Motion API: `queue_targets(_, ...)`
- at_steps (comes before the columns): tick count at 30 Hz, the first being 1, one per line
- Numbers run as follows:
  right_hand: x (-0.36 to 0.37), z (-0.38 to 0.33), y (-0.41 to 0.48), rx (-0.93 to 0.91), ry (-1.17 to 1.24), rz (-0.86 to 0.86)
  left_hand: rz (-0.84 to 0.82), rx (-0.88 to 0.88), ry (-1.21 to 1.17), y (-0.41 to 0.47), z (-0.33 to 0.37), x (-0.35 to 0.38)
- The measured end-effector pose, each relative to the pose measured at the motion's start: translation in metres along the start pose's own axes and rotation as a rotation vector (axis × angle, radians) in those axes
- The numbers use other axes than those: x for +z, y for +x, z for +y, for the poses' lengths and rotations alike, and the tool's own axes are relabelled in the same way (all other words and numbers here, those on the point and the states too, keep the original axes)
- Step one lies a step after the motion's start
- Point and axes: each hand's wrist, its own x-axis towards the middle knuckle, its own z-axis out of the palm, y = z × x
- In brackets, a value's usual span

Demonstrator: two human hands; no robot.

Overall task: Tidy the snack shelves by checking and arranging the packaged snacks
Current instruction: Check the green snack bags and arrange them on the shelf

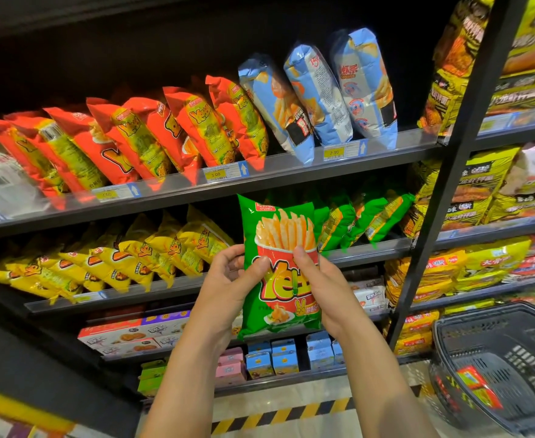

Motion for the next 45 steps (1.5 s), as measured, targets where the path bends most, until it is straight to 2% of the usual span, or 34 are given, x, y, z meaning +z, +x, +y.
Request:
queue_targets(6, 0.002, -0.001, 0.001, -0.015, -0.188, -0.014, -0.074, -0.127, 0.094, -0.004, -0.002, -0.003)
queue_targets(12, 0.014, 0.013, 0.016, 0.004, -0.285, -0.037, 0.092, -0.139, 0.098, 0.000, -0.010, -0.019)
queue_targets(16, 0.023, 0.023, 0.035, 0.018, -0.314, 0.035, 0.268, -0.112, 0.084, 0.017, -0.018, -0.035)
queue_targets(24, 0.031, 0.041, 0.089, 0.051, -0.337, 0.139, 0.409, -0.113, 0.040, 0.083, -0.039, -0.058)
queue_targets(32, 0.045, 0.046, 0.173, 0.071, -0.494, 0.363, 0.473, -0.036, 0.329, 0.167, -0.063, -0.063)
queue_targets(35, 0.051, 0.047, 0.201, 0.078, -0.621, 0.449, 0.499, -0.010, 0.391, 0.197, -0.078, -0.064)
queue_targets(41, 0.053, 0.058, 0.248, 0.125, -0.901, 0.576, 0.511, 0.027, 0.253, 0.230, -0.089, -0.058)
queue_targets(45, 0.048, 0.068, 0.261, 0.117, -0.863, 0.616, 0.559, 0.044, 0.213, 0.239, -0.085, -0.049)
